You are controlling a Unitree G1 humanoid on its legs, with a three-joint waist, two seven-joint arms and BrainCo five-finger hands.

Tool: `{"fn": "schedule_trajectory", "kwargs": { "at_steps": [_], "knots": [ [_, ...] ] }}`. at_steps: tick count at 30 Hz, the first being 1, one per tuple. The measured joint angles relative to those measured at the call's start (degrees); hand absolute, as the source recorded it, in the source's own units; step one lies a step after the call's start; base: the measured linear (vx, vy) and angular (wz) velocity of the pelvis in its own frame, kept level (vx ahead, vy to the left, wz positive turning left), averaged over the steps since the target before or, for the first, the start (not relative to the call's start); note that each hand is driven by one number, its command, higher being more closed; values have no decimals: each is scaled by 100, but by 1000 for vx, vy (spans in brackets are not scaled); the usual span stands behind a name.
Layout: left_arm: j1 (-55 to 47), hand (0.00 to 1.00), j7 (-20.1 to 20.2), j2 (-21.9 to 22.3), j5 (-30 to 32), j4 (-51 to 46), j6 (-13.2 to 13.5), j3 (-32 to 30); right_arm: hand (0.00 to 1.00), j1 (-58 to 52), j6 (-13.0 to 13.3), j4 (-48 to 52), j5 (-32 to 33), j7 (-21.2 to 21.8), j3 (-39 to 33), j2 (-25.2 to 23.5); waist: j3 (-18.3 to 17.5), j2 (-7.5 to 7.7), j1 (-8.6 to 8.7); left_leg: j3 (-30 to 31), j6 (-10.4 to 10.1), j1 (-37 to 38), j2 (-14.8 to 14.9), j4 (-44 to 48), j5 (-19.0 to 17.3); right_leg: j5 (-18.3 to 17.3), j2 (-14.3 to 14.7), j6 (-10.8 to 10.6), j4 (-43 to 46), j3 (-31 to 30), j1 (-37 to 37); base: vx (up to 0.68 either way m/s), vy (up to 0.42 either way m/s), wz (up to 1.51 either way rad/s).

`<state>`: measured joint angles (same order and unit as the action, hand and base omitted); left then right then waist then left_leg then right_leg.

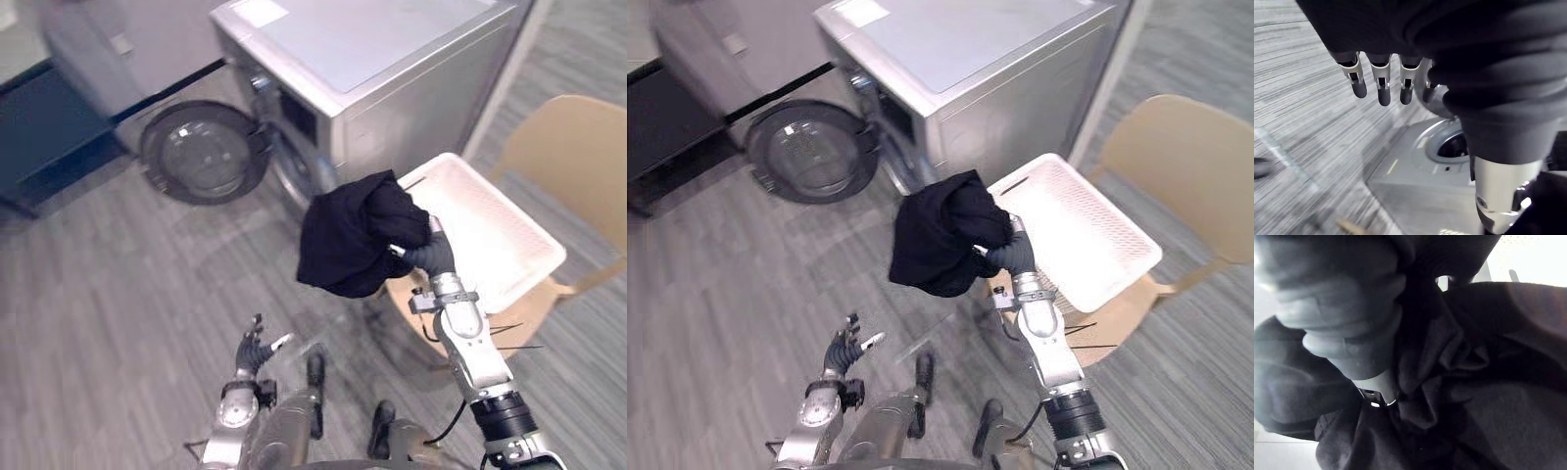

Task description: Pick up the laundry basket with both hands and put the clothes into the washing machine.

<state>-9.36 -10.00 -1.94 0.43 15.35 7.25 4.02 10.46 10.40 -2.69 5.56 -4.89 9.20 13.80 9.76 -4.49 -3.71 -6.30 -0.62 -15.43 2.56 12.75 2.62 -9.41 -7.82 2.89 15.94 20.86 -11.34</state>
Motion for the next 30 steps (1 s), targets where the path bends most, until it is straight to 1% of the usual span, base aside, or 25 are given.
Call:
{"fn": "schedule_trajectory", "kwargs": {
  "at_steps": [1,2,3,4,5,6,8,10,11,12,14,16,17,18,19,21,23,26,30],
  "knots": [
    [44,0,-3,-14,4,-254,86,14,100,85,-25,-115,-37,13,46,15,-41,-64,10,-68,-145,401,156,112,-278,79,-4,-11,-66,159,0,-106,28,66],
    [141,0,-3,-26,22,-366,182,92,100,122,-44,-148,-47,25,49,14,-74,-114,18,-62,-218,767,215,-271,-285,152,10,-57,-156,290,4,-97,56,73],
    [199,0,-5,-66,26,-451,239,215,100,146,-51,-149,-45,34,67,15,-116,-178,28,-25,-349,1008,266,-766,-196,226,69,-105,-264,399,17,-58,47,59],
    [260,0,-3,-100,46,-494,266,303,100,169,-52,-154,-45,56,90,16,-156,-238,43,-3,-432,1114,301,-1057,-139,287,117,-140,-350,482,31,-59,106,55],
    [391,0,-7,-201,169,-566,278,486,100,269,-53,-280,-43,160,141,-37,-185,-275,106,48,-448,1202,391,-1400,-127,416,185,-162,-466,664,71,-57,100,50],
    [458,0,-6,-267,217,-557,276,561,100,319,-58,-389,-43,192,162,-85,-183,-235,138,114,-465,1199,371,-1415,-91,461,161,-182,-511,735,123,-96,151,52],
    [615,0,-11,-475,451,-555,280,831,100,337,-111,-651,-39,338,448,-173,-253,-107,124,252,-440,1262,245,-1352,-52,596,76,-264,-677,783,358,-86,135,42],
    [713,0,-15,-570,548,-555,286,962,100,358,-135,-656,-25,456,719,-212,-266,-94,124,311,-408,1300,185,-1347,-29,681,65,-316,-786,813,474,-73,103,23],
    [838,0,-15,-641,695,-553,285,1077,100,403,-156,-656,49,562,985,-231,-267,-91,123,333,-368,1289,146,-1350,14,754,60,-333,-884,827,520,-80,60,13],
    [881,0,-17,-661,705,-553,285,1133,100,419,-170,-656,60,606,1079,-233,-268,-91,121,341,-365,1282,137,-1356,36,795,62,-326,-929,832,535,-102,63,10],
    [1070,0,-16,-785,917,-513,282,1386,100,463,-198,-661,183,785,1557,-326,-272,-83,120,383,-344,1271,124,-1416,116,957,84,-311,-1162,831,601,-131,53,5],
    [1144,0,-21,-836,998,-410,282,1535,100,464,-199,-680,328,885,1765,-410,-302,-66,125,380,-334,1271,135,-1451,161,1028,122,-300,-1259,816,619,-113,11,-3],
    [1223,100,-20,-847,1093,-346,259,1669,100,464,-201,-681,441,895,1923,-436,-337,-46,125,381,-322,1265,153,-1494,197,1090,165,-263,-1341,806,623,-88,-8,-6],
    [1243,100,-21,-851,1124,-346,258,1693,100,464,-201,-681,483,896,1971,-447,-344,-33,125,380,-321,1257,161,-1495,205,1111,181,-250,-1369,804,623,-81,-17,-6],
    [1302,100,-43,-851,1168,-309,255,1720,0,464,-201,-681,626,898,2024,-447,-364,-4,127,381,-343,1243,182,-1497,222,1146,218,-242,-1418,788,624,-71,-24,-9],
    [1432,100,-93,-879,1185,-127,255,1821,0,460,-202,-696,756,898,2068,-445,-415,38,126,375,-353,1237,228,-1503,228,1187,283,-185,-1459,752,624,-59,-25,-10],
    [1471,100,-155,-910,1277,-3,249,1891,0,337,-201,-704,1052,903,2169,-445,-567,107,145,352,-388,1219,308,-1598,251,1231,397,-138,-1597,736,644,-40,-41,-8],
    [1470,100,-166,-910,1307,98,248,1950,0,129,-201,-703,1350,909,2175,-443,-619,130,161,358,-393,1269,358,-1595,248,1254,509,-103,-1709,731,736,2,-21,-3],
    [1443,100,-190,-904,1297,122,244,1878,0,14,-196,-703,1401,916,2156,-437,-622,129,159,324,-405,1247,441,-1596,251,1293,629,-42,-1815,706,742,4,-6,-6]
  ]
}}
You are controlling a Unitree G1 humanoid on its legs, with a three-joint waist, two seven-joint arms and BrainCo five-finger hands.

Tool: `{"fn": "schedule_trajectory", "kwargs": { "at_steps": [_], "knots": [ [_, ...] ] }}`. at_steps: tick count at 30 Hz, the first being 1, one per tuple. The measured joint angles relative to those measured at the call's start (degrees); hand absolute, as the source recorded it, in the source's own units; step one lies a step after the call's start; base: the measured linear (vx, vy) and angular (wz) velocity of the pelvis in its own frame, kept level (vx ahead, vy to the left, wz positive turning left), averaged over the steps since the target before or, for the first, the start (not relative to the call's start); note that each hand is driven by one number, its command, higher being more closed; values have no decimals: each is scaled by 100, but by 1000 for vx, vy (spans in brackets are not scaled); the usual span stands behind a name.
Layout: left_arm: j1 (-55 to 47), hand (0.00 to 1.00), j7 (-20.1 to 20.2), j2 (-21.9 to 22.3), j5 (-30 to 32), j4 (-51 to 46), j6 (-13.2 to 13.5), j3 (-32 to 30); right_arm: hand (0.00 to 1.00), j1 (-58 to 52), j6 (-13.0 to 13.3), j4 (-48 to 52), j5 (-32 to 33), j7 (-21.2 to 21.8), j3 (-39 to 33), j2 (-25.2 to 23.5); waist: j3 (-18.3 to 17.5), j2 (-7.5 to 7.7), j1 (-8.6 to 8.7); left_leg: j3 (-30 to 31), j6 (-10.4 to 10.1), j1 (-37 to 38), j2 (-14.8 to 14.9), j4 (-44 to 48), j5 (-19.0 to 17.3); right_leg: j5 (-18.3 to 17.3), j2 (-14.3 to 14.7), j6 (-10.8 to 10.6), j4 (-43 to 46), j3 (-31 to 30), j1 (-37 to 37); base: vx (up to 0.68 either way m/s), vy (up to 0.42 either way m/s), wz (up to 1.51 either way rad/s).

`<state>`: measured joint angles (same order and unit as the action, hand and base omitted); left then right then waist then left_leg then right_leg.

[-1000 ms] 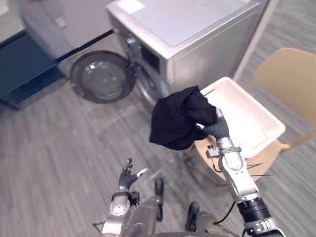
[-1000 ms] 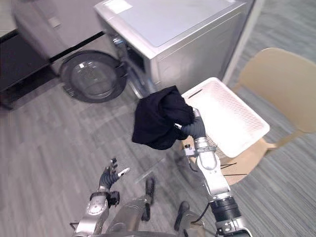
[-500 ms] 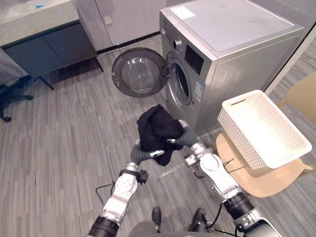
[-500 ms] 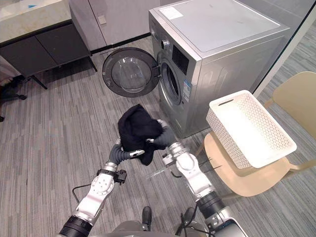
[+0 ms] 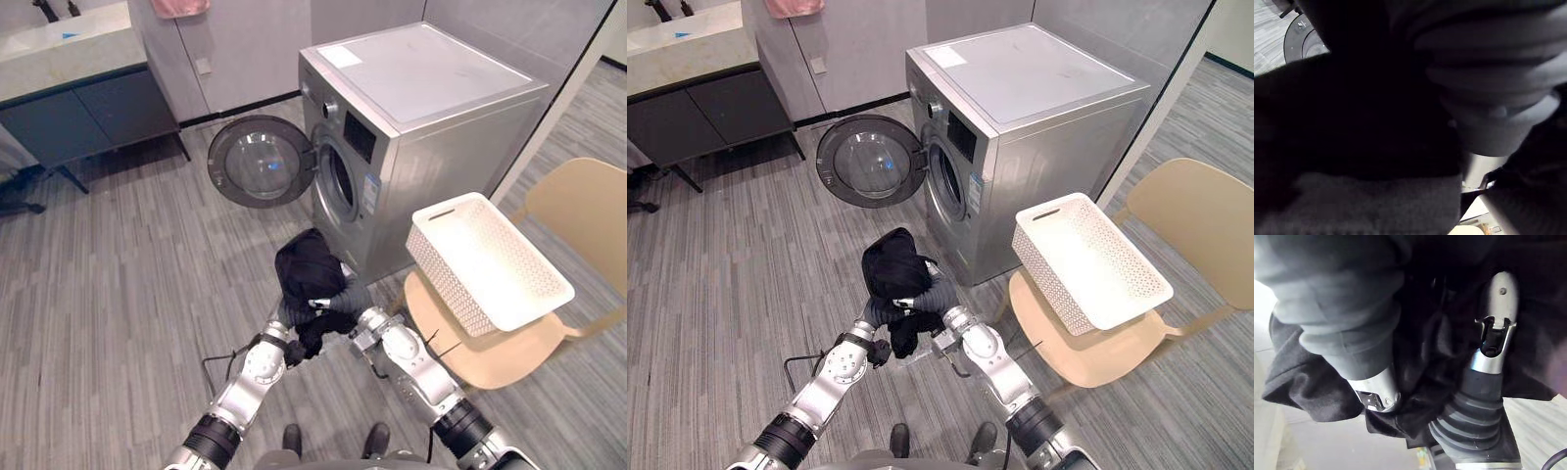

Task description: Pick up the laundry basket with both hands and put the clothes into the washing machine.

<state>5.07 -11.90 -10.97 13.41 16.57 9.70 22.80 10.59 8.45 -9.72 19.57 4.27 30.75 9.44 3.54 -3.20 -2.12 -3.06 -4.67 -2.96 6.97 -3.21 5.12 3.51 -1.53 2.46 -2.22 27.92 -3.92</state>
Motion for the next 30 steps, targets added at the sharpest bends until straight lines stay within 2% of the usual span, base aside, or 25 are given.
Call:
{"fn": "schedule_trajectory", "kwargs": {
  "at_steps": [4,7,10,13,14,16,17,19,20,22,23,24,25,26,27,28,29,30],
  "knots": [
    [-229,100,-14,87,-44,33,-29,-175,0,-254,8,43,-409,105,-285,0,-2,3,-6,-2,0,4,42,3,0,-20,56,21,-3,-14,0,4,3,-1],
    [-483,100,52,240,-57,140,-38,-422,0,-600,3,224,-1024,95,-607,65,-2,6,-17,11,0,-5,56,1,0,-102,68,-31,26,4,-3,12,21,4],
    [-813,100,67,296,-213,142,-38,-820,0,-896,8,392,-1916,-102,-1135,212,7,25,-29,140,1,-117,61,34,0,-318,2,-54,350,115,-161,10,27,24],
    [-911,100,65,281,-397,232,-42,-1162,0,-1054,26,439,-2639,-431,-1671,469,15,79,-39,292,8,-578,2,298,5,-684,-266,-79,936,518,-513,-18,19,64],
    [-916,100,62,278,-473,295,-42,-1248,0,-1132,21,431,-2884,-559,-1807,588,24,96,-29,-102,307,-701,8,373,-58,-857,-430,-78,1141,710,-584,-25,38,85],
    [-949,100,67,328,-581,434,-42,-1374,0,-1272,18,419,-3194,-696,-1934,680,24,113,-14,-806,560,-734,77,518,-132,-1039,-649,-182,1417,878,-586,36,32,73],
    [-1078,100,60,365,-666,447,-40,-1532,0,-1303,19,288,-3331,-755,-2021,673,23,129,-24,-876,443,-732,80,598,-62,-1128,-736,-271,1594,893,-591,111,40,47],
    [-1253,100,59,367,-720,515,-42,-1724,0,-1345,6,16,-3404,-778,-2073,508,-1,197,-45,-885,416,-727,13,627,-80,-1196,-847,-355,1697,905,-594,109,52,14],
    [-1383,100,65,379,-741,583,-46,-1867,0,-1374,-4,-194,-3425,-779,-2144,339,-1,210,-50,-889,333,-719,-19,630,-138,-1218,-902,-391,1747,917,-592,127,58,12],
    [-1599,100,73,401,-803,651,-78,-2087,0,-1393,-13,-614,-3423,-781,-2274,71,49,289,-84,-906,360,-739,-117,824,-374,-1308,-1098,-523,1956,949,-580,159,84,13],
    [-1763,100,82,399,-828,649,-112,-2194,0,-1466,-43,-943,-3425,-792,-2475,-127,113,395,-126,-901,396,-764,-211,1194,-729,-1499,-1412,-638,2458,944,-581,129,81,15],
    [-1794,100,90,401,-829,653,-129,-2226,0,-1491,-67,-1002,-3427,-793,-2528,-158,131,424,-134,-890,394,-763,-226,1301,-827,-1559,-1519,-636,2657,928,-586,149,83,30],
    [-1875,100,135,409,-830,662,-209,-2295,0,-1553,-135,-1139,-3428,-798,-2641,-197,154,462,-142,-800,438,-746,-347,1528,-1070,-1605,-1788,-558,3293,721,-711,122,89,40],
    [-1973,100,182,394,-826,656,-238,-2343,0,-1604,-223,-1226,-3428,-810,-2731,-188,171,493,-125,-695,491,-688,-458,1675,-1268,-1450,-1989,-321,4010,198,-960,210,171,52],
    [-2015,100,181,372,-826,652,-252,-2382,0,-1634,-238,-1266,-3427,-823,-2783,-191,188,500,-97,-583,553,-638,-539,1757,-1359,-1233,-2068,-100,4541,-217,-1179,291,172,59],
    [-2050,100,180,345,-823,671,-277,-2473,0,-1654,-233,-1366,-3426,-856,-2813,-203,257,504,-21,-367,600,-471,-543,1806,-1446,-1112,-2053,-269,5175,-736,-1516,330,125,64],
    [-2025,100,174,312,-825,727,-306,-2523,0,-1699,-239,-1491,-3422,-867,-2814,-240,308,428,12,-145,630,-381,-464,1808,-1542,-1523,-1684,-441,5129,-1005,-1697,298,53,62],
    [-1986,100,168,270,-826,777,-308,-2562,0,-1733,-237,-1510,-3420,-868,-2815,-247,314,441,20,-58,621,-315,-426,1751,-1567,-1648,-1416,-431,4873,-1107,-1808,288,39,58]
  ]
}}
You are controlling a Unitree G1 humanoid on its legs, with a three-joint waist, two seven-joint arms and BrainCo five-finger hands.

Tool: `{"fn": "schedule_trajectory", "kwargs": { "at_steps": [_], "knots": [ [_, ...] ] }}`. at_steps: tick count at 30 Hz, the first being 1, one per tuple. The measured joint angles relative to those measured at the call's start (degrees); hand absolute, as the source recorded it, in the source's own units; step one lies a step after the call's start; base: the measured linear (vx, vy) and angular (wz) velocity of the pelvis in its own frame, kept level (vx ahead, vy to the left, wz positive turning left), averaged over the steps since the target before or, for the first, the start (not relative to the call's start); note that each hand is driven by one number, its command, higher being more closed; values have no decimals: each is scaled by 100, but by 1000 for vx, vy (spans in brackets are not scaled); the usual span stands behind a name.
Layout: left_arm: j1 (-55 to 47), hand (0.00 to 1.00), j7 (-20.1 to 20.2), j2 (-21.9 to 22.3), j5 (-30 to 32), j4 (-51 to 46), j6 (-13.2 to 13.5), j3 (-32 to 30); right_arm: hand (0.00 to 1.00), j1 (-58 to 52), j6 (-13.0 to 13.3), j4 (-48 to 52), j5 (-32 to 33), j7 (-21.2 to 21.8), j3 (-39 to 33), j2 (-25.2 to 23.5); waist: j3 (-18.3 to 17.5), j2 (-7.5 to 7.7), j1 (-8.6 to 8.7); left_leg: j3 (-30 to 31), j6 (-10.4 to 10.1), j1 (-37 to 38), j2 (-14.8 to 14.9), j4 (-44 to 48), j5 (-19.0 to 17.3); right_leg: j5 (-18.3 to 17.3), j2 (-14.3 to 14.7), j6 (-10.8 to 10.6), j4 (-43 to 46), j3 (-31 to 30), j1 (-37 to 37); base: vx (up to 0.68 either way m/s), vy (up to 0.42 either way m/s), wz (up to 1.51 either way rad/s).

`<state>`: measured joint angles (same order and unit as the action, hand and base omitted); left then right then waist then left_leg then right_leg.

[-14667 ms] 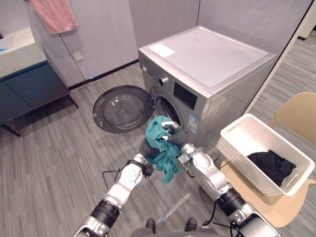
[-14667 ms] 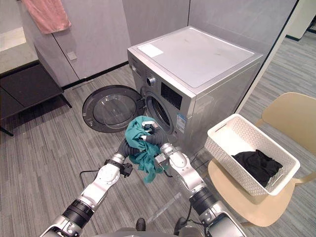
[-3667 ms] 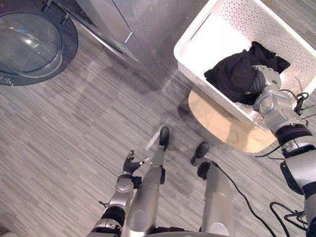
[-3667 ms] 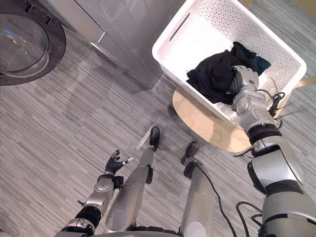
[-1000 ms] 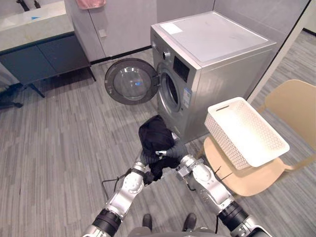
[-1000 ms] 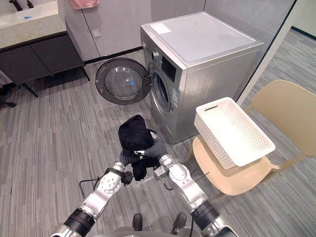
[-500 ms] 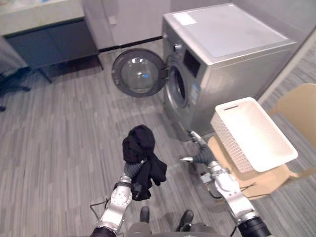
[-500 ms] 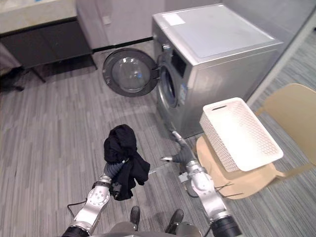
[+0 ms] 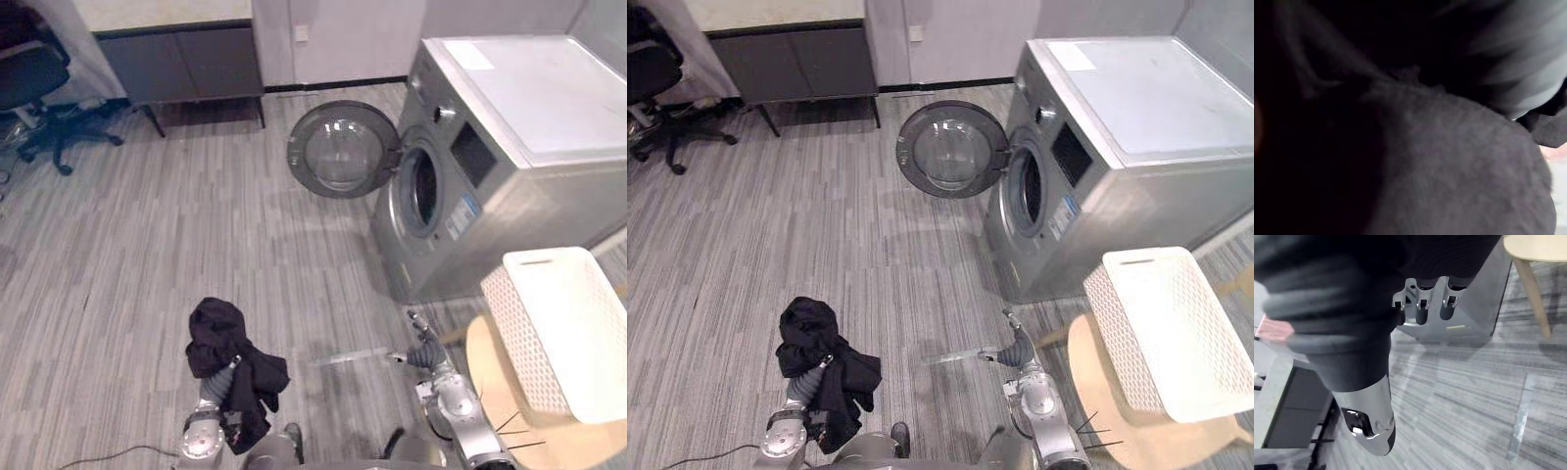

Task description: Pick up the laundry basket with both hands and put the clothes into the washing machine.

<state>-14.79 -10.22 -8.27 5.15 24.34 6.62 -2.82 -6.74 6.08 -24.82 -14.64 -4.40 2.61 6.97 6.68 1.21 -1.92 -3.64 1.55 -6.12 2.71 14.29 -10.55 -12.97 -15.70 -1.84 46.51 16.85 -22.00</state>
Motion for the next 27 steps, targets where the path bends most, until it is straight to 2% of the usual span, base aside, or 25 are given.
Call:
{"fn": "schedule_trajectory", "kwargs": {
  "at_steps": [1,2,3,4,5,6,7,8,9,10,11,12,13,14,15,16,17,19,21,22,23,24,25,26,27],
  "knots": [
    [57,100,-10,-70,-1,91,0,-26,0,4,3,-62,5,-1,-16,1,14,17,55,136,-6,97,6,-100,-23,-12,291,0,-511,-103,-136,316,-1,65],
    [153,100,-1,-110,-1,209,-9,-14,0,10,3,-127,32,-13,-100,3,61,22,160,272,-9,251,-7,-241,-53,96,556,-116,-1199,-138,-282,333,-25,68],
    [264,100,8,-107,0,328,-12,-2,0,10,-5,-174,57,-35,-178,9,115,3,191,370,-15,379,-22,-336,-69,291,693,-165,-1745,-122,-343,368,-66,79],
    [366,100,13,-102,5,384,-19,-3,0,7,-25,-215,61,-51,-249,16,177,35,278,477,-32,546,-74,-444,-74,633,797,-167,-2570,-114,-359,407,-109,95],
    [431,100,15,-97,15,389,-13,1,0,2,-38,-303,61,-52,-274,29,215,136,346,651,-221,740,-213,-459,-149,1088,851,-99,-3364,-195,-331,430,-138,93],
    [457,100,17,-83,16,412,-13,18,0,-10,-56,-324,60,-52,-276,31,231,148,359,733,-259,821,-244,-447,-256,1362,854,62,-3434,-317,-333,470,-207,99],
    [470,100,24,-9,30,462,-13,86,0,-45,-87,-310,61,-50,-276,42,169,96,444,914,-366,939,-171,-418,-402,1737,895,415,-3140,-381,-318,630,-273,81],
    [491,100,22,94,45,461,-8,221,0,-45,-99,-301,65,-40,-267,60,202,-168,438,973,-491,1003,38,-268,-475,1430,968,510,-2713,-160,-339,638,-280,71],
    [519,100,25,123,71,456,-1,261,0,-16,-115,-302,65,-34,-247,42,229,-214,429,924,-539,912,114,7,-461,1295,991,565,-2622,-87,-310,670,-286,47],
    [541,100,34,200,119,456,-5,268,0,18,-119,-279,64,-15,-181,-30,266,-262,410,798,-742,599,233,887,-374,1104,1068,688,-2552,22,-119,572,-258,29],
    [451,100,133,350,121,426,-7,236,0,-61,-121,-63,65,40,-106,-68,333,-382,392,673,-1189,96,469,2513,40,915,1318,790,-2691,96,375,571,-246,12],
    [398,100,144,397,119,383,-3,220,0,-71,-116,25,65,63,-33,-63,338,-393,346,583,-1301,-154,656,3162,253,840,1435,854,-2767,68,580,442,-172,-30],
    [273,100,153,443,119,307,-1,245,0,-80,-93,185,69,75,40,-69,349,-401,245,357,-1244,-484,937,4174,249,734,1653,893,-2897,-29,918,393,-134,-62],
    [220,100,170,485,119,271,-1,263,0,-85,-76,315,87,69,45,-97,361,-391,174,172,-1136,-746,1132,4758,187,652,1789,949,-3008,-132,1178,468,-151,-78],
    [219,100,242,556,115,264,-2,266,0,-101,-65,468,113,44,37,-108,375,-339,81,-67,-870,-1094,1274,5107,29,544,1871,976,-3148,-293,1483,541,-156,-63],
    [220,100,269,603,114,245,-1,269,0,-98,-66,526,113,17,22,-106,378,-280,74,-268,-689,-1422,1315,4991,-90,476,1887,980,-3270,-401,1700,434,-107,-54],
    [233,100,269,619,114,228,-2,277,0,-99,-67,539,113,-11,28,-131,388,-238,73,-364,-602,-1596,1292,4720,-166,439,1883,994,-3364,-502,1829,422,-61,-55],
    [230,100,276,582,116,147,-3,351,0,-127,-88,524,112,-66,21,-145,428,-177,-10,-330,-538,-1819,973,3189,-221,407,1857,950,-3673,-863,2216,423,11,-81],
    [232,100,273,576,116,78,-4,396,0,-123,-93,400,106,-91,16,-138,448,-157,-77,152,-599,-1823,610,2064,-180,332,1820,900,-3719,-1220,2370,430,127,-96],
    [252,100,265,554,116,73,-4,454,0,-70,-100,181,101,-105,18,-141,458,-134,-99,674,-770,-1823,325,1226,-33,212,1757,793,-3760,-1523,2506,515,234,-120],
    [249,100,267,552,116,69,-2,506,0,-32,-121,34,98,-142,18,-138,450,-156,-112,919,-956,-1783,191,679,85,84,1730,669,-3743,-1759,2586,434,232,-122],
    [248,100,267,555,117,71,-3,528,0,-28,-127,-21,77,-177,12,-134,447,-178,-110,1033,-1009,-1761,165,454,161,-9,1735,602,-3702,-1900,2623,449,292,-133],
    [229,100,264,567,119,78,-3,581,0,-31,-157,-152,47,-208,-7,-109,424,-300,-80,1292,-994,-1635,178,202,235,-310,1792,449,-3473,-2229,2674,444,360,-146],
    [228,100,263,567,122,100,-8,632,0,-59,-188,-223,45,-216,-38,-110,402,-273,-105,1236,-979,-1589,218,510,687,-594,1766,339,-3181,-2555,2679,448,387,-165],
    [220,100,257,555,121,100,-15,636,0,-96,-206,-268,45,-216,-42,-188,368,-188,-158,1039,-938,-1580,206,749,723,-722,1684,235,-2985,-2733,2639,433,393,-164]
  ]
}}
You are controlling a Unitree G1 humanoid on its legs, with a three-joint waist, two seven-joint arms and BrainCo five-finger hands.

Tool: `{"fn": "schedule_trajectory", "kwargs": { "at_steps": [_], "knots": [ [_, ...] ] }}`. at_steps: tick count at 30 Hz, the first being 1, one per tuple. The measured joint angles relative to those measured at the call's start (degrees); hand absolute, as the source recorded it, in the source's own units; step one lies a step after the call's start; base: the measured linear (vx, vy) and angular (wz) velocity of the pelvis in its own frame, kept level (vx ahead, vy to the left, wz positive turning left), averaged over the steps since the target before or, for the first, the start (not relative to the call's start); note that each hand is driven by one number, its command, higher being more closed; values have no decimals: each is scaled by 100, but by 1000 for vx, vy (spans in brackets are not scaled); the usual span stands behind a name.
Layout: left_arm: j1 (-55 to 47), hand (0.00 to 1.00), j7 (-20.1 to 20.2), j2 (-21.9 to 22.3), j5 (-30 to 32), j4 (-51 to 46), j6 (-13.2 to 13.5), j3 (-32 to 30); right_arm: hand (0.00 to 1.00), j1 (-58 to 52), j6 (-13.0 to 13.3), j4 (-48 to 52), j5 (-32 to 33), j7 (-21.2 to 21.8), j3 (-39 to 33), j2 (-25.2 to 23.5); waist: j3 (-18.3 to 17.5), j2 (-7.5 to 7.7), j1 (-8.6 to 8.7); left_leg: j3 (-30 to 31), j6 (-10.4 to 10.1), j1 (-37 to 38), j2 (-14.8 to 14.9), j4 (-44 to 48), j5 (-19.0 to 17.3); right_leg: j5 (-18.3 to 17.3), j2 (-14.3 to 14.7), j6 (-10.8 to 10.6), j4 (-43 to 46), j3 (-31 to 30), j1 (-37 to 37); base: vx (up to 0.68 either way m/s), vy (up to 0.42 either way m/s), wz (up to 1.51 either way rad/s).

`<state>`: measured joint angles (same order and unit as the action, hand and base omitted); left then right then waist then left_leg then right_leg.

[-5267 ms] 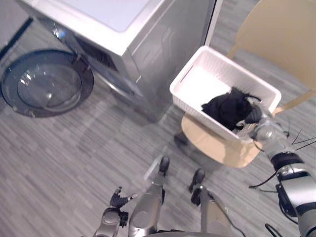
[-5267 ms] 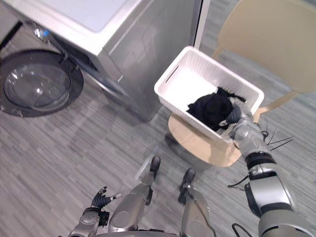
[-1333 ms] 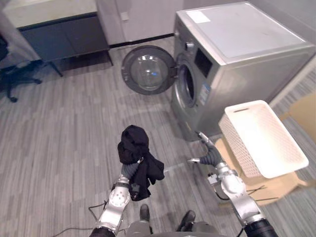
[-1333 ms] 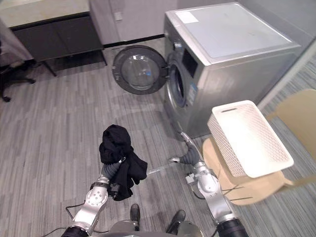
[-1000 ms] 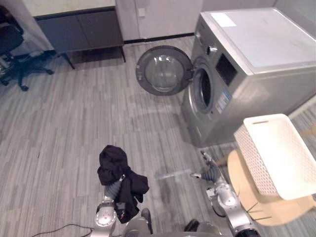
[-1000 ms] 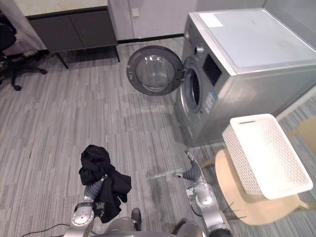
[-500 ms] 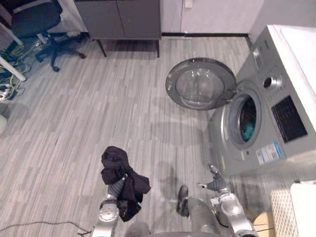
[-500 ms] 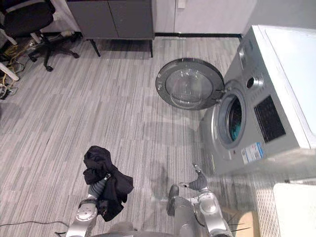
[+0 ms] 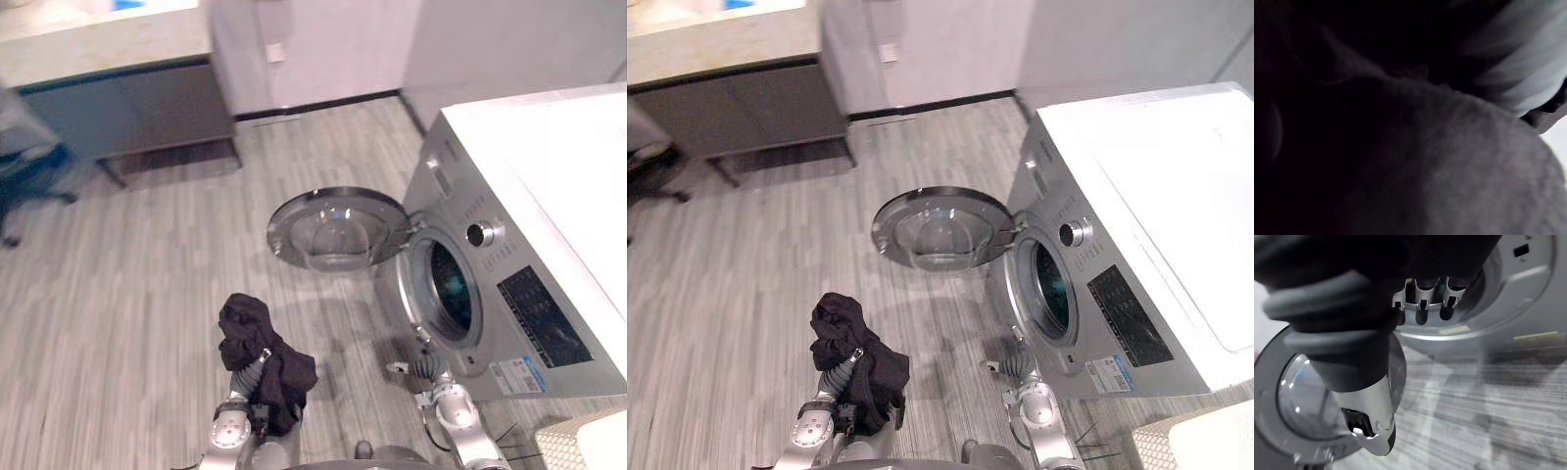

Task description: Pick up the laundry basket with both hands and put the clothes into the washing machine.

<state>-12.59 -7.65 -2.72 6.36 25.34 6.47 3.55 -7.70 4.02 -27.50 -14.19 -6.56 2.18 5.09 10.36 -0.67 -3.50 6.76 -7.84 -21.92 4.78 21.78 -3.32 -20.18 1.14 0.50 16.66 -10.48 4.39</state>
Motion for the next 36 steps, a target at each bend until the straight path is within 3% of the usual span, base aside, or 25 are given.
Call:
{"fn": "schedule_trajectory", "kwargs": {
  "at_steps": [1,2,4,5,7,8,10,11,13,15,17,18,20,22,23,24,26,30,31,36],
  "knots": [
    [16,100,4,-136,6,2,-10,22,0,-59,-6,-37,-4,4,2,-147,-95,227,2,-414,322,52,-74,227,-227,-109,-233,-173,336,-79,-140,427,346,-148],
    [42,100,5,-222,18,1,-16,45,0,-51,-5,-55,-13,13,3,-203,-171,360,68,-739,488,154,-105,289,-358,-61,-418,-288,768,37,-404,479,381,-132],
    [91,100,2,-314,51,-3,-22,45,0,140,-3,-297,-16,20,4,-217,-171,360,156,-1363,741,528,-49,218,-536,179,-796,-711,1542,683,-844,399,350,-140],
    [141,100,0,-378,52,-3,-36,40,0,281,-2,-440,-13,24,7,-221,-164,348,198,-1743,818,794,-21,80,-586,178,-1127,-669,1899,1391,-1088,268,268,-154],
    [203,100,-10,-481,49,-2,-37,0,0,518,1,-652,-5,34,77,-225,-141,305,257,-2233,845,1122,88,-173,-602,145,-1409,-517,2007,2563,-1244,171,181,-154],
    [252,100,-9,-551,49,-1,-40,-127,0,764,14,-816,-1,46,128,-244,-119,269,237,-2736,849,1430,236,-448,-611,167,-1513,-347,1822,3751,-1347,139,148,-179],
    [280,100,-16,-609,44,-2,-38,-240,0,972,37,-942,-1,45,180,-232,-105,247,236,-3211,784,1607,351,-590,-658,196,-1540,-300,1533,4686,-1388,118,103,-172],
    [293,100,-3,-698,46,6,-45,-266,0,1002,53,-955,-5,27,181,-220,-101,296,254,-3520,755,1679,378,-504,-753,353,-1500,-75,1157,5019,-1408,95,35,-133],
    [393,100,-1,-728,52,161,-44,-319,0,961,52,-969,-4,15,143,-149,-91,383,268,-3614,744,1678,440,-169,-888,635,-1319,-15,668,4731,-1352,116,-83,-82],
    [504,100,4,-573,64,229,-70,-294,0,799,47,-1004,-2,-5,56,19,30,159,288,-3572,705,1416,845,648,-992,707,-1007,57,376,4619,-1217,142,-141,-53],
    [632,100,7,-467,59,255,-91,-264,0,591,-1,-1055,9,-94,32,137,121,17,314,-3326,727,1086,1242,1537,-973,761,-730,147,145,4623,-1026,101,-128,-25],
    [643,100,7,-452,59,289,-94,-237,0,547,-22,-1108,9,-96,7,159,149,10,305,-3249,729,985,1292,1772,-978,766,-677,168,81,4574,-943,104,-77,-41],
    [713,100,7,-445,33,449,-104,-80,0,606,-47,-1356,73,-214,-192,168,224,101,293,-2360,612,751,909,1758,-1252,757,-727,183,66,4260,-838,91,-5,-56],
    [728,100,6,-419,31,446,-104,-63,0,758,-44,-1602,113,-341,-431,215,330,89,277,-1662,535,649,555,1112,-1240,766,-734,168,99,3971,-825,84,91,-76],
    [725,100,3,-420,30,446,-105,-62,0,842,-46,-1742,129,-365,-527,244,370,27,281,-1293,311,673,418,475,-1027,769,-691,128,143,3835,-835,71,145,-80],
    [719,100,3,-411,30,443,-104,-49,0,845,-45,-1764,129,-390,-593,324,363,-63,279,-1165,269,677,414,125,-623,776,-603,90,145,3756,-855,66,146,-69],
    [848,100,-6,-560,29,444,-113,12,0,855,-46,-1875,133,-488,-699,257,416,46,264,-1335,402,636,320,95,-544,804,-695,-104,162,3443,-1092,80,160,-46],
    [1062,100,-23,-647,35,364,-114,115,0,943,-43,-1881,190,-540,-699,269,728,25,280,-1530,448,405,247,564,-572,754,-954,-159,762,3152,-1501,-9,115,-27],
    [1146,100,-37,-677,35,300,-113,126,0,996,-44,-1857,202,-573,-704,271,849,24,277,-1566,544,305,259,807,-635,682,-1013,-191,1042,3045,-1641,-129,95,-30],
    [1616,100,-297,-695,-48,-113,-103,95,0,1284,-51,-1197,286,-611,-700,288,1296,31,290,-1819,804,-773,554,2566,-1699,-235,-1254,-232,3134,2470,-3066,-186,58,-32]
  ]
}}
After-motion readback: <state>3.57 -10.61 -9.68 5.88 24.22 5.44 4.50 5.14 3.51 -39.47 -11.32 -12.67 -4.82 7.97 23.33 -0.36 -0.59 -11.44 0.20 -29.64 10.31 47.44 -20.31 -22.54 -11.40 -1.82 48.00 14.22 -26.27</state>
